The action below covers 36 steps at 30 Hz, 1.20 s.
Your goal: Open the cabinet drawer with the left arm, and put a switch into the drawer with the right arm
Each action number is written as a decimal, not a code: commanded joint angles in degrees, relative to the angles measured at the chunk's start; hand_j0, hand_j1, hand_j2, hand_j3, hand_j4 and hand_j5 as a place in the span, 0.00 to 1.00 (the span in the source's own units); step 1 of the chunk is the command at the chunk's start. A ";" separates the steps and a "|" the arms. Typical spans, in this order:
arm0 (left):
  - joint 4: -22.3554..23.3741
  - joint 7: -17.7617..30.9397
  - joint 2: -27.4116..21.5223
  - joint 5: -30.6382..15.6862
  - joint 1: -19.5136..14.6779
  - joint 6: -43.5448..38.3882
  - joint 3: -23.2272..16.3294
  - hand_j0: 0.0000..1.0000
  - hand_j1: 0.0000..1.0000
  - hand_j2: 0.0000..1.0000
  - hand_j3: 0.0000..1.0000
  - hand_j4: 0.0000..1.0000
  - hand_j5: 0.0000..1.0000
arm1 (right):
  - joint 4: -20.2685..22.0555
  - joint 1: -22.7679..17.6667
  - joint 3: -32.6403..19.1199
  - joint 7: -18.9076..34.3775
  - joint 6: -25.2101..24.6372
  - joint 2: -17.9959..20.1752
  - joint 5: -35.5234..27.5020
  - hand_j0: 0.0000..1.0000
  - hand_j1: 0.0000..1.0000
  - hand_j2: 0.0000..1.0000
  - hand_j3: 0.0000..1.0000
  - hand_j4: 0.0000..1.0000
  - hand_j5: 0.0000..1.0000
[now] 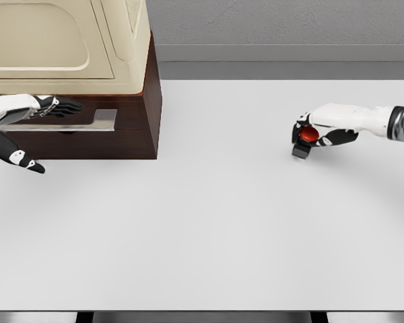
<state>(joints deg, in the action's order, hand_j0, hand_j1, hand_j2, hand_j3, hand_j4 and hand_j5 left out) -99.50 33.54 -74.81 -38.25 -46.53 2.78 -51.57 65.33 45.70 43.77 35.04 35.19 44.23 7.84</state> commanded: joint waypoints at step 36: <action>1.42 -0.05 3.44 0.99 7.77 0.03 9.30 1.00 1.00 1.00 1.00 1.00 1.00 | 16.50 11.43 9.84 -0.04 -0.19 -8.02 -0.90 0.51 0.51 0.51 0.51 0.51 0.51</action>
<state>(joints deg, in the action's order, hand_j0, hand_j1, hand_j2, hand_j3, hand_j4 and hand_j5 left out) -98.13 33.46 -71.31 -37.30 -38.67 2.85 -43.20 81.83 57.39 52.90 35.03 35.19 37.05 7.38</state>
